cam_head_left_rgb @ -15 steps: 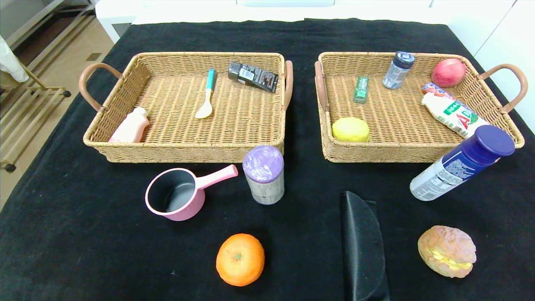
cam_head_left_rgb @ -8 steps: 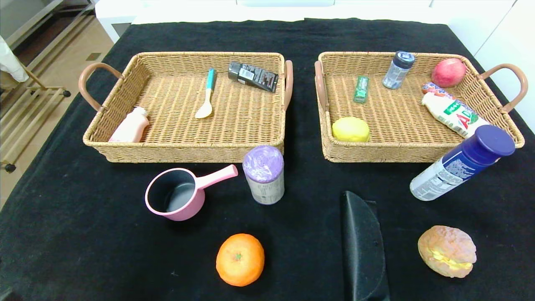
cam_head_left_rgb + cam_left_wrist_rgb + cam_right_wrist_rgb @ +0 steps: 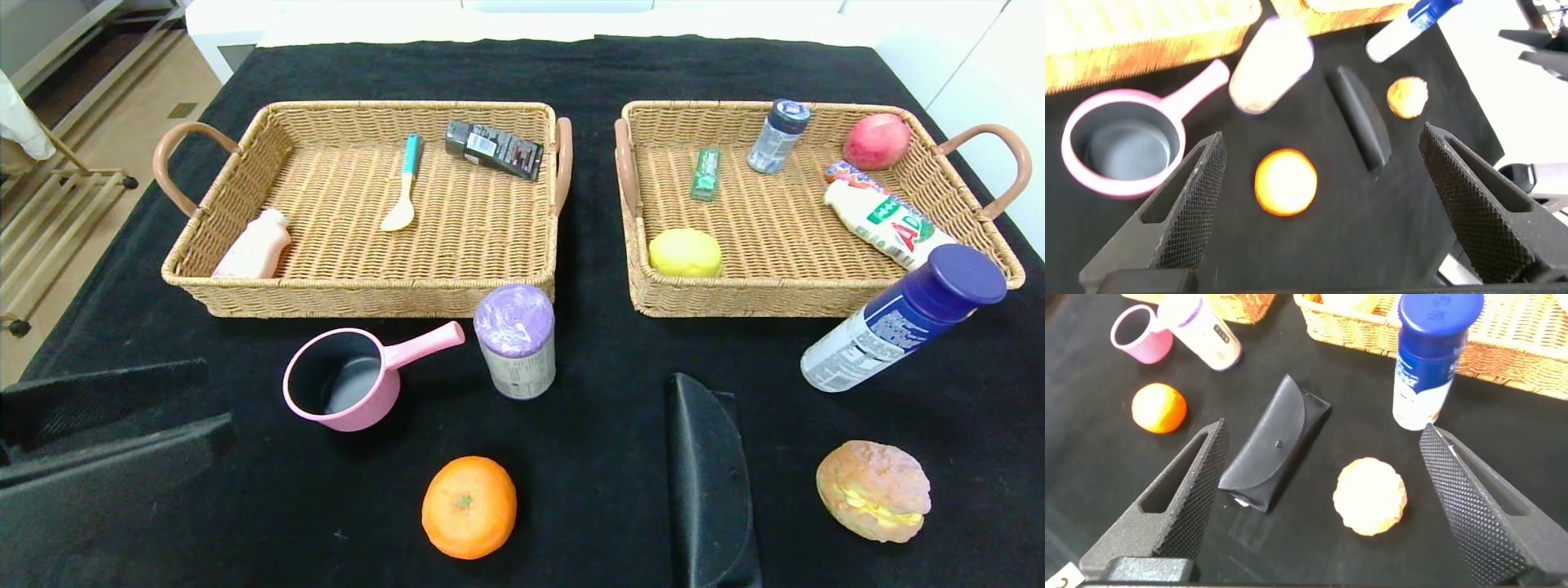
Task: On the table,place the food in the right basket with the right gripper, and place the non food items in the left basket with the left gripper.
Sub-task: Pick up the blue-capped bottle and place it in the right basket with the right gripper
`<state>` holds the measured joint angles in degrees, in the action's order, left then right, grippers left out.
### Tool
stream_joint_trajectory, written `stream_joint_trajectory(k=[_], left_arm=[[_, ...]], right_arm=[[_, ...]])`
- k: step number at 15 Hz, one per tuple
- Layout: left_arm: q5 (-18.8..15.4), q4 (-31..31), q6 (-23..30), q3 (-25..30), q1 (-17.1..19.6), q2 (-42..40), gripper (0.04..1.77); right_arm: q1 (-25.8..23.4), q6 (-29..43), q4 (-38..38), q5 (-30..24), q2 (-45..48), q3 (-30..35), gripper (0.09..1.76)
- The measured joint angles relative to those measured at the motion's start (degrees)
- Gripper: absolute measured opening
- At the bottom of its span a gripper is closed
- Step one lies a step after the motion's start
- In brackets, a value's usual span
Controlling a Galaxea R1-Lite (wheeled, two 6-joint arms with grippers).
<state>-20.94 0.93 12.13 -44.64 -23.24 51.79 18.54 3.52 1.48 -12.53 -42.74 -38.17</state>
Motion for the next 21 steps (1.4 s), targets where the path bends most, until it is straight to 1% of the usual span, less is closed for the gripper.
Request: stream_joint_trajectory(k=[1,3,6,8,11,14,21], left_arm=[[0.0,-0.05,-0.01,-1.24,-0.46,1.63,1.72],[0.06,-0.22,-0.12,-2.57,-2.58,4.58,1.72],[0.52,-0.13,0.1,-1.9,-4.21,6.21,1.72],[1.27,0.0,0.07,-1.58,-4.11,5.88,1.72],[1.43,-0.11,0.22,-1.38,-4.16,6.27,1.72],[3.28,0.0,0.16,-1.38,-4.18,7.01,1.72],[3.47,0.0,0.07,-1.5,-4.18,7.08,1.72]], right_arm=[[1.08,0.0,-0.07,0.63,-1.11,-0.2,1.71],[2.18,0.09,-0.54,0.9,-2.6,-0.28,1.71],[2.62,0.06,-0.54,1.04,-3.36,-0.02,1.71],[2.67,0.06,-0.55,1.04,-3.29,0.07,1.71],[2.54,-0.02,-0.51,1.1,-2.99,0.11,1.71],[2.45,-0.05,-0.13,0.99,-2.49,0.11,1.71],[2.05,-0.11,0.01,1.54,-1.77,1.4,1.71]])
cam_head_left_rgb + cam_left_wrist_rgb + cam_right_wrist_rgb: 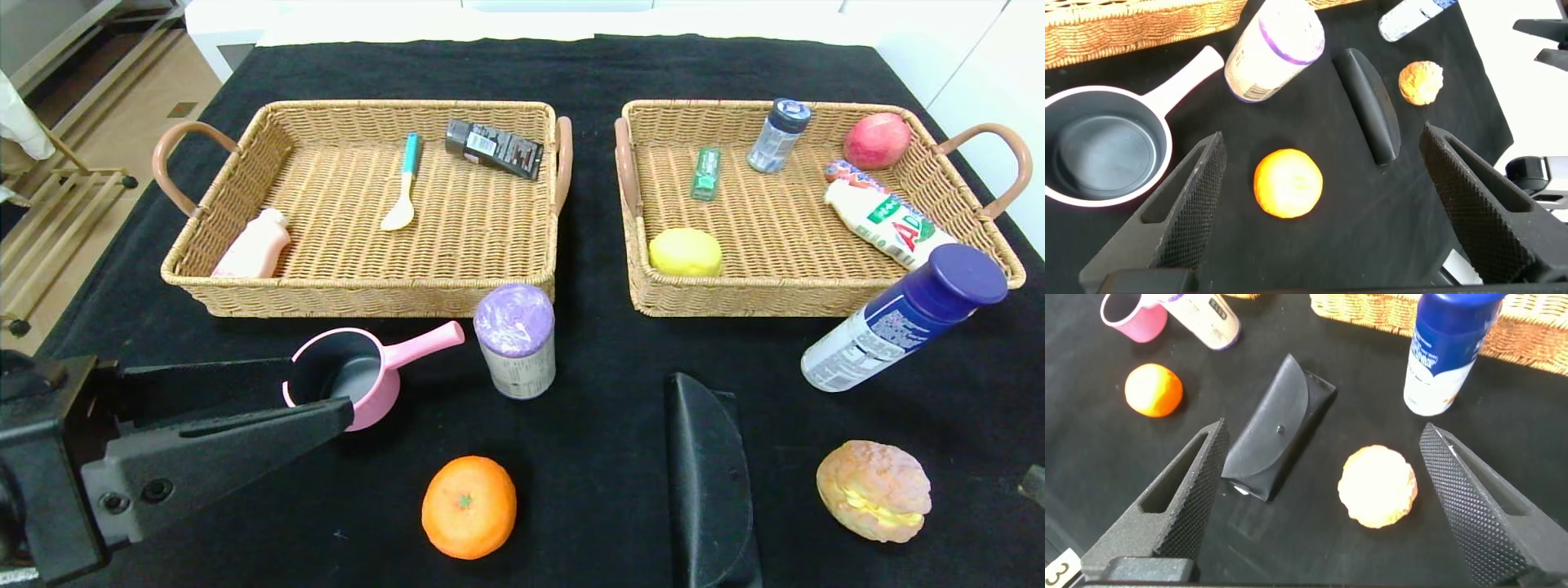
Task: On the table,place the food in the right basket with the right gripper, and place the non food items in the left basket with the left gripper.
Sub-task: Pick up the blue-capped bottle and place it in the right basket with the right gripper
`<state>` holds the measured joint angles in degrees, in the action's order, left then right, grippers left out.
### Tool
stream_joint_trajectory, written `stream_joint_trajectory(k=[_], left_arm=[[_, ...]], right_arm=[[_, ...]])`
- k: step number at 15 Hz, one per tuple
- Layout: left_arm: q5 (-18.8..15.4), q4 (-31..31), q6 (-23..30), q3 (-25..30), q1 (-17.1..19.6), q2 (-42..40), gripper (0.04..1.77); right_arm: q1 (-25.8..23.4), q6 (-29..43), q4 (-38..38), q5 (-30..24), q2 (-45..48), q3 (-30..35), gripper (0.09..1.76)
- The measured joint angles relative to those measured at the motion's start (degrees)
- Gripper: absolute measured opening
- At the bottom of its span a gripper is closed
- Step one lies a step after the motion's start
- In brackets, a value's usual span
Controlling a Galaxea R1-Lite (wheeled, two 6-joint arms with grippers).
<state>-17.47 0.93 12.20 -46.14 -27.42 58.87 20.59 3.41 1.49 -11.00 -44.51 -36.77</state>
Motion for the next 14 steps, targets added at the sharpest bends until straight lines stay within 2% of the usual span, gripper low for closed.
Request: stream_joint_trajectory(k=[2,6,9,14], left_arm=[[-0.02,-0.05,0.0,0.0,0.0,0.0,1.72],[0.06,-0.05,0.02,0.0,0.0,-0.09,1.72],[0.5,-0.02,-0.07,0.0,-0.09,-0.38,1.72],[0.52,-0.22,-0.2,-0.11,-0.17,-1.13,1.72]], right_arm=[[-0.11,0.06,-0.04,0.56,-0.02,0.09,1.71],[0.22,0.09,0.0,9.37,-0.45,0.66,1.71],[0.68,0.09,-0.74,12.31,-2.56,0.96,1.71],[2.21,0.22,-10.54,17.47,-11.25,1.77,1.71]])
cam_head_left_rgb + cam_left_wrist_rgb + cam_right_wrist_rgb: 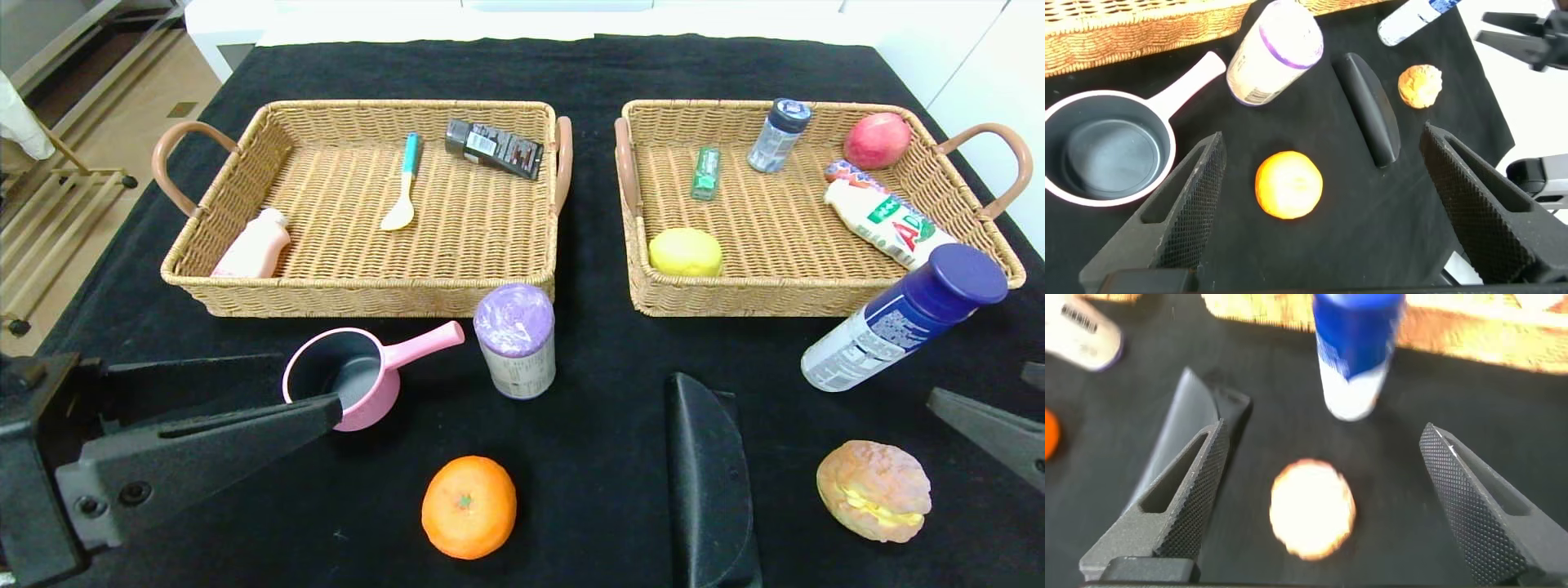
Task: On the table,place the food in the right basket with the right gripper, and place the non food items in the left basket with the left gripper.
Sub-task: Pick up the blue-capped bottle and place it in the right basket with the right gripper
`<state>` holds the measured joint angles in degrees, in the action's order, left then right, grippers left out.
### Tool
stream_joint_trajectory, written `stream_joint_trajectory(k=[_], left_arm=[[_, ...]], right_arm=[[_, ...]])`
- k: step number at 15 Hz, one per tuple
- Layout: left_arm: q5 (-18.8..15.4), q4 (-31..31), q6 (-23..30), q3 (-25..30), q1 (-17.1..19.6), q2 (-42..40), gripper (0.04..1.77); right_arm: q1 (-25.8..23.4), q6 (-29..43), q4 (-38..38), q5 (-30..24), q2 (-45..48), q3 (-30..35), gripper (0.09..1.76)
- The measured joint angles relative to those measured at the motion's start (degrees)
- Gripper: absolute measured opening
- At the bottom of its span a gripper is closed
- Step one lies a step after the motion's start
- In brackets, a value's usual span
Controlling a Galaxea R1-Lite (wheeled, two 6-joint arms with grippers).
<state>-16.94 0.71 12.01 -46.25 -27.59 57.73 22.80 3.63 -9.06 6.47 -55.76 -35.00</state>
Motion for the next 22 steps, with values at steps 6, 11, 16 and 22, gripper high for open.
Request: stream_joint_trajectory(k=[6,11,16,22], left_arm=[[0.05,0.02,-0.05,-0.16,0.0,-0.96,1.72],[0.02,0.04,-0.05,-0.16,0.0,-1.49,1.72],[0.05,0.15,-0.07,-0.16,0.0,-1.69,1.72],[0.06,0.15,-0.05,-0.16,0.0,-1.89,1.72]], right_arm=[[0.51,1.4,-15.1,6.62,-9.84,1.46,1.71],[-0.01,2.29,-21.39,8.05,-13.89,2.26,1.71],[-0.67,2.76,-26.99,9.75,-16.94,2.73,1.71],[-1.13,3.12,-30.63,9.9,-19.24,3.58,1.71]])
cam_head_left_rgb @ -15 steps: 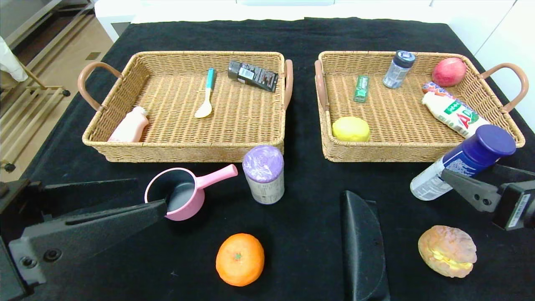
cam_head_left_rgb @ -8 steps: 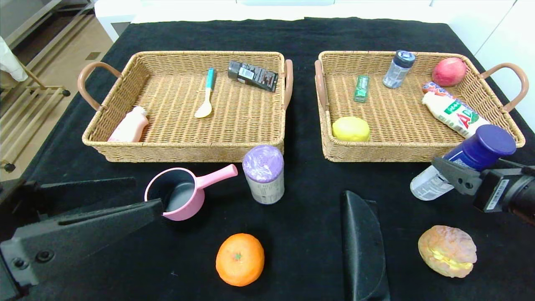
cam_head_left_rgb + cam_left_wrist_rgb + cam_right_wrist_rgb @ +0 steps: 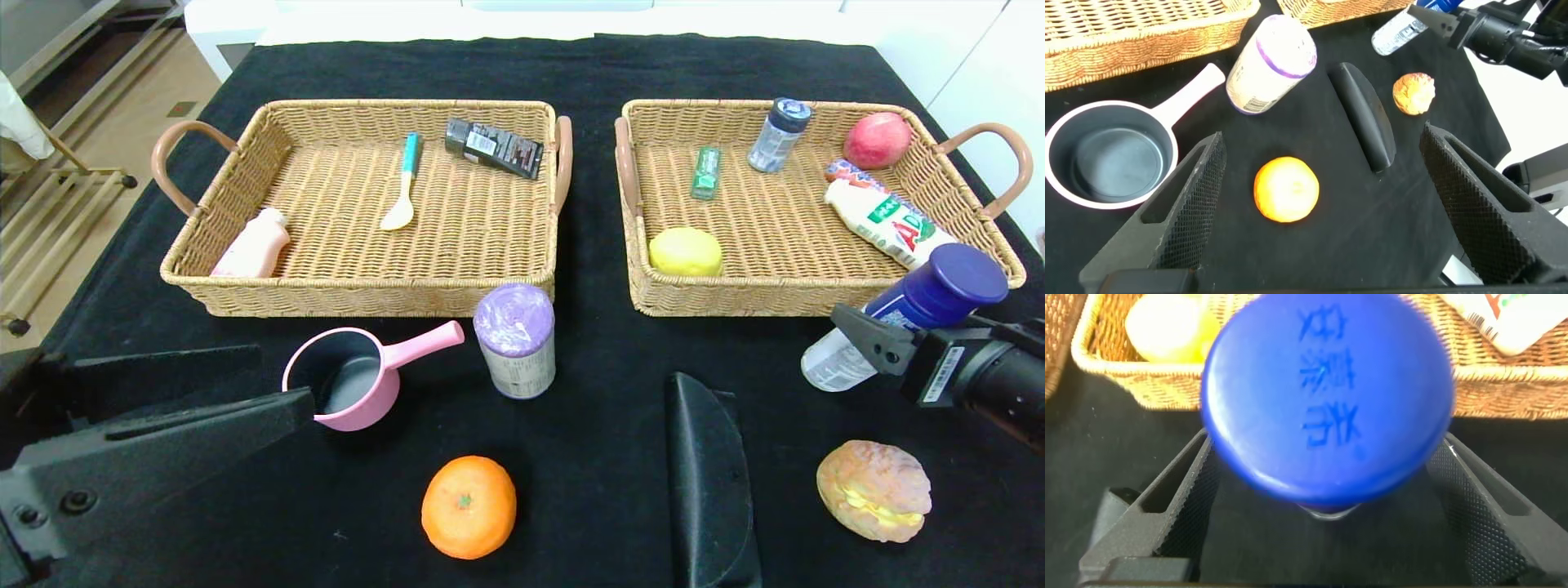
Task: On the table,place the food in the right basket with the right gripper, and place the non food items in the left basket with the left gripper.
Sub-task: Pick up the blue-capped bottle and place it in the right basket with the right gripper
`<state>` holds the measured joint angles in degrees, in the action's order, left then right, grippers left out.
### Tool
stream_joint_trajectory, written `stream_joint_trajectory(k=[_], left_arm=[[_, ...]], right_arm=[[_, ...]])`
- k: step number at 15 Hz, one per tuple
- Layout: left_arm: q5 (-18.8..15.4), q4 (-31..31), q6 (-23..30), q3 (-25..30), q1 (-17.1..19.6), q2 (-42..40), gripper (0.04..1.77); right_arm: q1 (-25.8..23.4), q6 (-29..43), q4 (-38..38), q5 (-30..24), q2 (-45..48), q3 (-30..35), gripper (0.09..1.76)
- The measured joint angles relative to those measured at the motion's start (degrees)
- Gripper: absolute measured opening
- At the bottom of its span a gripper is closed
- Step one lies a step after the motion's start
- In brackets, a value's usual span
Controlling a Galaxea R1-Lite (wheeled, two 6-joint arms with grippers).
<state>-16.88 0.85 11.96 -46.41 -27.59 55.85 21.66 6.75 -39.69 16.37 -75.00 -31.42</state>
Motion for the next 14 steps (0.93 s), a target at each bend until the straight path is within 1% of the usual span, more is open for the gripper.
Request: stream_joint_trajectory(k=[6,8,10,11,12,14], left_arm=[[0.0,0.0,-0.09,0.0,0.0,-0.04,1.72],[0.32,0.0,-0.35,0.0,0.0,-0.09,1.72],[0.77,0.0,-0.67,0.0,0.0,-0.11,1.72],[0.74,0.0,-0.69,0.0,0.0,-0.15,1.72],[0.74,0.0,-0.69,0.0,0.0,-0.17,1.72],[0.74,0.0,-0.77,0.0,0.0,-0.2,1.72]], right_arm=[[-0.56,0.11,-1.05,0.0,-0.61,0.17,1.71],[-0.59,0.22,-1.05,-0.01,-0.77,0.2,1.36],[-0.67,0.24,-1.29,-0.04,-1.07,0.44,1.07],[-0.69,0.24,-1.65,-0.11,-1.18,0.55,0.96],[-0.77,0.22,-1.79,-0.12,-1.27,0.66,0.89],[-0.77,0.21,-1.89,-0.17,-1.33,0.91,0.84]])
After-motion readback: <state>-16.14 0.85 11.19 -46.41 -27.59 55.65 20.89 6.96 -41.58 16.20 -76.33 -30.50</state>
